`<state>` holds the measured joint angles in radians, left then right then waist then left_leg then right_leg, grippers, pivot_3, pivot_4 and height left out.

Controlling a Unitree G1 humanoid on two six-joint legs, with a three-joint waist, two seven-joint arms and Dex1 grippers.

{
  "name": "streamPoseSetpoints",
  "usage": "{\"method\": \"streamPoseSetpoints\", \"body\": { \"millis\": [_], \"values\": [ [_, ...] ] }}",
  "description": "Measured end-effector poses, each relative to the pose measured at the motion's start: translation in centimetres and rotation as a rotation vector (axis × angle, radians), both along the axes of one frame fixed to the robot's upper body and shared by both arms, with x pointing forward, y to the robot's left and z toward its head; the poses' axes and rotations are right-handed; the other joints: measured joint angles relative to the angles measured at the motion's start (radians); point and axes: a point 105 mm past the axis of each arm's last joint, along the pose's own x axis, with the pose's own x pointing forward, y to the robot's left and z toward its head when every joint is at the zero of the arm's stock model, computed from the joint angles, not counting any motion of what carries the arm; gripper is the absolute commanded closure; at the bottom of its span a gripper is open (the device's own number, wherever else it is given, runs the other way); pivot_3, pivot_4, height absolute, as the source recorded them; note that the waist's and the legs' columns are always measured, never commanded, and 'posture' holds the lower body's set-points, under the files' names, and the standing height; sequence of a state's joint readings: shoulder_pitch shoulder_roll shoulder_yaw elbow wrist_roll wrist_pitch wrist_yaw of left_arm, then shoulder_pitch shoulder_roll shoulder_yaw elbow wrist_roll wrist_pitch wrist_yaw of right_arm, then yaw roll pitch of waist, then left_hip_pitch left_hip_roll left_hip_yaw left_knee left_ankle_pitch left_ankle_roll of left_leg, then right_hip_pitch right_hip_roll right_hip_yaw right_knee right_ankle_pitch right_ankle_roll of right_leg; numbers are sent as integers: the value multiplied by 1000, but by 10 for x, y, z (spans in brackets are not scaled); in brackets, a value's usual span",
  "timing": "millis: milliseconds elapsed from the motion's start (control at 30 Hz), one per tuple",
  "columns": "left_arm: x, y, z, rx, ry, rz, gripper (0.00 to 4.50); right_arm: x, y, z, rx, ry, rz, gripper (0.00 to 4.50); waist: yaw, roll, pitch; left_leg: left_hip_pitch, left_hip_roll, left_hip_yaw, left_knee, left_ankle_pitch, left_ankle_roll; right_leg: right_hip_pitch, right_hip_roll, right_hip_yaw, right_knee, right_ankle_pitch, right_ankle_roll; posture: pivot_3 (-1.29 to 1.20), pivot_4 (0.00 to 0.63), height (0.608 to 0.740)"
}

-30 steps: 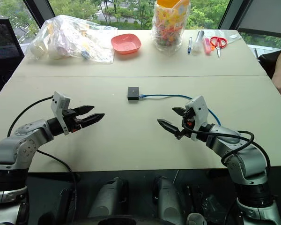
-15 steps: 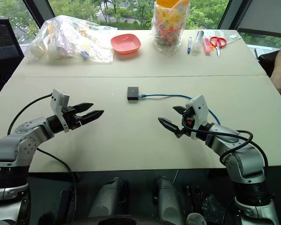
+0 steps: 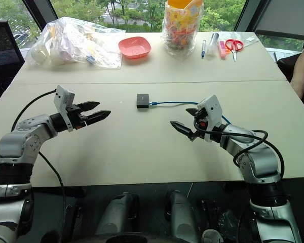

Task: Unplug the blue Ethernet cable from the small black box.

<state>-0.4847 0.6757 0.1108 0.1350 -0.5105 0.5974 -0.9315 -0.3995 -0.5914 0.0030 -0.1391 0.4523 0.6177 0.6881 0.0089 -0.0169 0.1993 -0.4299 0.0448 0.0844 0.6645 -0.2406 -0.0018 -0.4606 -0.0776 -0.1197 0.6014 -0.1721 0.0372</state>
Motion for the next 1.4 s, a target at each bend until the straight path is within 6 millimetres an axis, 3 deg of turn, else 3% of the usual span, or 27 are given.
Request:
{"method": "streamPoseSetpoints", "body": {
  "millis": [200,300,500,533,600,800,933,967,1067,1167,1267,1400],
  "values": [
    [-29,-1,9,117,97,-271,374,63,42,-1,-143,-60,164,0,-28,0,0,2,1,1,0,0,0,-1,1,1,2,1,-1,0,150,740],
    [-39,-1,10,122,120,-304,374,79,62,-7,-190,-43,234,0,-28,0,1,1,0,2,-1,0,0,-2,1,2,5,1,0,0,150,740],
    [-58,1,9,71,112,-218,374,89,83,-32,-339,26,292,0,-28,0,1,3,0,2,0,1,-1,-3,-2,5,11,1,0,0,150,740],
    [-60,0,8,59,113,-205,324,90,86,-31,-359,21,296,563,-28,0,0,4,0,2,0,1,-1,-2,-2,5,11,1,0,0,150,740],
    [-64,-2,3,48,104,-161,324,89,97,-34,-396,20,315,1253,-35,0,0,8,1,3,0,1,-2,1,-2,5,12,0,2,0,150,740],
    [-74,3,-10,54,125,-69,324,81,116,-41,-436,22,390,4224,-50,0,0,18,3,1,0,3,-5,7,0,6,15,-1,-4,0,150,740],
    [-77,6,-13,53,130,-46,324,80,119,-41,-466,-1,407,4371,-51,0,0,21,4,1,0,3,-6,10,0,6,15,-2,-6,0,150,740],
    [-74,8,-12,46,128,-39,324,81,118,-41,-485,-23,401,4371,-52,0,0,21,4,1,0,3,-6,10,0,6,15,-2,-6,0,150,740],
    [-39,19,1,-19,51,42,324,94,114,-33,-629,-215,339,4371,-41,1,0,20,3,1,0,4,-7,10,0,5,15,-2,-7,0,150,740],
    [-3,25,18,-125,9,89,324,103,94,-25,-754,-399,282,4371,-24,0,0,17,2,2,0,4,-7,8,-1,5,14,-2,-7,0,150,740],
    [29,12,34,-267,28,31,324,103,88,-9,-781,-602,252,4371,-21,-1,0,7,-3,4,0,4,-6,0,-2,5,13,1,1,0,150,740],
    [53,-14,45,-342,51,-63,324,94,96,6,-749,-782,262,4371,-30,-1,0,4,-4,10,0,6,-9,-4,-2,6,13,3,0,0,150,740]
  ]
}}
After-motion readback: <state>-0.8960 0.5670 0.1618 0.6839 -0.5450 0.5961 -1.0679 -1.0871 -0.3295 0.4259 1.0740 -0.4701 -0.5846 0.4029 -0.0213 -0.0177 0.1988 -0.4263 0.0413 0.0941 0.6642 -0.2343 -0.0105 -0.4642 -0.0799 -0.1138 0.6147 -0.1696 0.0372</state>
